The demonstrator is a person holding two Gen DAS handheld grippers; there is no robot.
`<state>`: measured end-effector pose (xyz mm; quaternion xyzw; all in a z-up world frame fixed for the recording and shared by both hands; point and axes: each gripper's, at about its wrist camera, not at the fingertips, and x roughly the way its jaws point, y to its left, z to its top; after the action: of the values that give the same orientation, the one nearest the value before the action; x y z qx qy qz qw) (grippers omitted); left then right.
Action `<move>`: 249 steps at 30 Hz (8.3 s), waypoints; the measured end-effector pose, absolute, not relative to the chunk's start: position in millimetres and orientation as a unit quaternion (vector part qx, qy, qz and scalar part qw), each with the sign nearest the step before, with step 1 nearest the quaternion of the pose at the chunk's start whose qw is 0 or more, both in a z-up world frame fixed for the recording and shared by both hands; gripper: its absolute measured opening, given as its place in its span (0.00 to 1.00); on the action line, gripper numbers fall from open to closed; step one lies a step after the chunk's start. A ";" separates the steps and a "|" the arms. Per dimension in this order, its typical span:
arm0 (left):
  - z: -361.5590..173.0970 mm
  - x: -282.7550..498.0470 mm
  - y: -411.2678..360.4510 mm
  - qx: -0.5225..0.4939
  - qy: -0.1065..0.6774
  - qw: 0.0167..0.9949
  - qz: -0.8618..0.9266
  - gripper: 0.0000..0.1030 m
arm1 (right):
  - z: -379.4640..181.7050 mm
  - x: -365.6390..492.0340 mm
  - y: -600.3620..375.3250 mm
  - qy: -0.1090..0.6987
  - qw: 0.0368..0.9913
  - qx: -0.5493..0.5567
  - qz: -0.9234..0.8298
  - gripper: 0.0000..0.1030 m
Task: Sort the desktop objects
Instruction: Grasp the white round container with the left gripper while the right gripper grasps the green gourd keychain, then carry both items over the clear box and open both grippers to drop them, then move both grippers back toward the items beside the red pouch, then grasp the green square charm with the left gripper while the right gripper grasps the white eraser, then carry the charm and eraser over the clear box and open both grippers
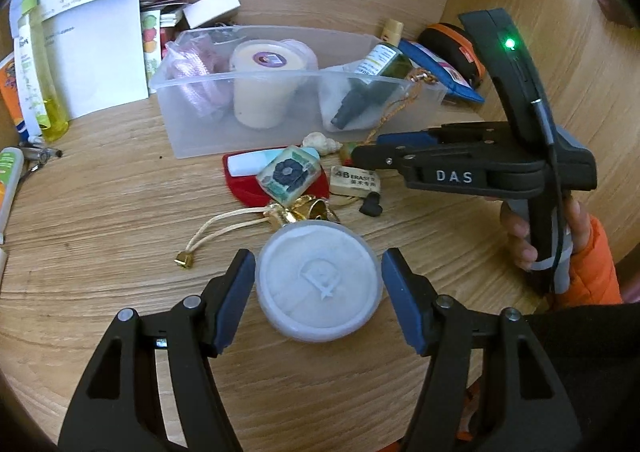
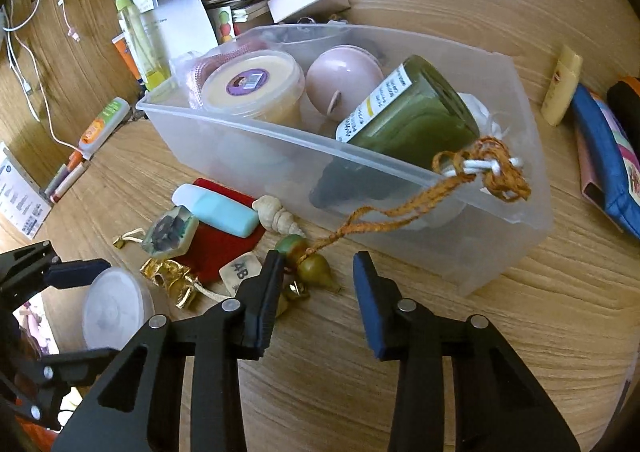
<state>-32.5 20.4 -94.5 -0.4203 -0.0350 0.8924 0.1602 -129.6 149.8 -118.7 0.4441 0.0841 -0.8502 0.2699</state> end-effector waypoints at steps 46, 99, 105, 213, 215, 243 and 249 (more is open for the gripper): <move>-39.6 -51.5 0.8 -0.361 -0.100 0.114 0.920 0.63 | -43.9 -125.6 192.4 -0.009 0.320 0.355 -0.878 0.15; -34.7 -236.9 -10.1 -0.406 -0.063 0.058 0.910 0.63 | -68.0 -248.6 165.3 0.026 0.244 0.410 -0.879 0.16; -34.3 -235.9 -6.7 -0.409 -0.047 0.051 0.910 0.63 | -69.3 -248.5 162.8 0.037 0.239 0.418 -0.876 0.21; -99.8 -100.6 4.5 -0.425 -0.058 0.096 0.898 0.34 | -118.2 -103.2 132.5 0.133 0.346 0.422 -0.828 0.22; -96.8 -97.4 3.4 -0.420 -0.059 0.095 0.900 0.34 | -113.4 -104.3 136.7 0.125 0.344 0.421 -0.830 0.22; -27.7 -75.9 -19.7 -0.321 -0.065 0.041 0.944 0.34 | -27.9 -112.4 174.4 0.058 0.317 0.324 -0.890 0.22; -18.7 -89.7 -32.4 -0.315 -0.065 0.030 0.946 0.34 | -15.2 -125.8 173.7 0.052 0.309 0.308 -0.898 0.22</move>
<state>-89.7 -32.4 -18.7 -0.3154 -0.0645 0.9463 0.0305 -125.8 173.7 -15.2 0.3076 0.0516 -0.8983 0.3095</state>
